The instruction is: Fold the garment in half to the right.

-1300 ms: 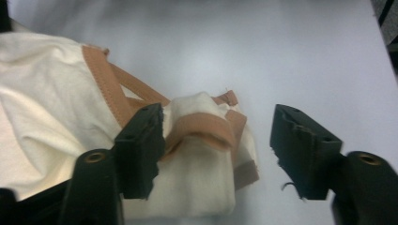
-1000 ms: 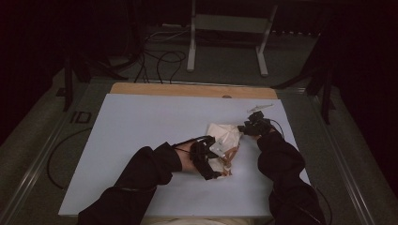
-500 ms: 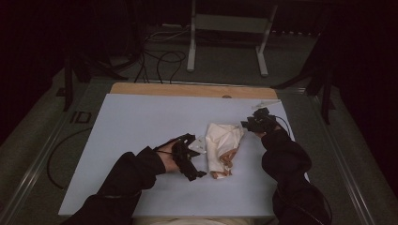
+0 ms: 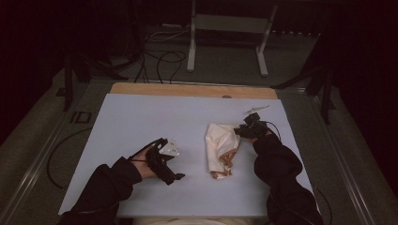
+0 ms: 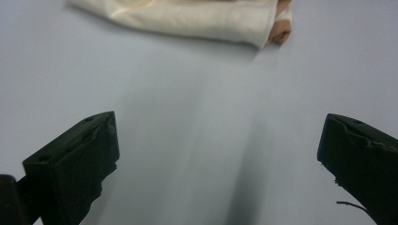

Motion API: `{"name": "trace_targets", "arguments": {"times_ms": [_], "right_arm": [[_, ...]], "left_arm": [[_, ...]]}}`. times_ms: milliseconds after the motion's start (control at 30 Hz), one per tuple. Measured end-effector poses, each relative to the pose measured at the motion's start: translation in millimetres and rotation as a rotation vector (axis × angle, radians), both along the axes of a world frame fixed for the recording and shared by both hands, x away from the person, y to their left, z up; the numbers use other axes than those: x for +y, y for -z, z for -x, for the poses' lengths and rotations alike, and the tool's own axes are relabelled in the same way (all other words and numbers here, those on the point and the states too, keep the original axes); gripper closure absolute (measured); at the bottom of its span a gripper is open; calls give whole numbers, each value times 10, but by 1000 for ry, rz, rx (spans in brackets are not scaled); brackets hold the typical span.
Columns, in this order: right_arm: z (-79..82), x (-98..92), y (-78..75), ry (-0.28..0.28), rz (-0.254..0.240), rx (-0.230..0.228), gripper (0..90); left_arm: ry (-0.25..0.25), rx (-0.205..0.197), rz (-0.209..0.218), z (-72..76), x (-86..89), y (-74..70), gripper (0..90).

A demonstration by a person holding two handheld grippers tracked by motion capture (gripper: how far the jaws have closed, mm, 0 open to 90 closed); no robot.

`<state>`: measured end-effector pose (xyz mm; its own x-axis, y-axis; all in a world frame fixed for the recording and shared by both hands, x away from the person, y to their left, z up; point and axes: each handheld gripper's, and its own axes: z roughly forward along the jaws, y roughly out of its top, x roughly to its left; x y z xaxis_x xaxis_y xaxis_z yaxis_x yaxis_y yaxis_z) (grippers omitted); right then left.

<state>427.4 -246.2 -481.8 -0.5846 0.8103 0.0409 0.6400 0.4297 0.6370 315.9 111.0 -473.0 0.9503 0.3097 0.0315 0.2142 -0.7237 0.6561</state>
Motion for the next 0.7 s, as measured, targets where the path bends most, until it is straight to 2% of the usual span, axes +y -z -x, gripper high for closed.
{"name": "trace_targets", "arguments": {"times_ms": [167, 333, 400, 533, 700], "right_arm": [[0, -34, 103, 13, -5, 47, 675], [-20, -44, 152, 4, -8, 91, 810], [-15, -31, 155, -6, 12, 85, 892], [-3, -24, 113, -3, 32, 54, 900], [7, -19, 20, 1, 34, 15, 900]], "left_arm": [[-57, 11, 40, 74, 203, 71, 2], [-109, 30, 84, 140, 408, 175, 2], [-135, 30, 102, 159, 477, 202, 2], [-187, 26, 147, 183, 594, 246, 2], [-212, 21, 149, 201, 674, 285, 2]]}}
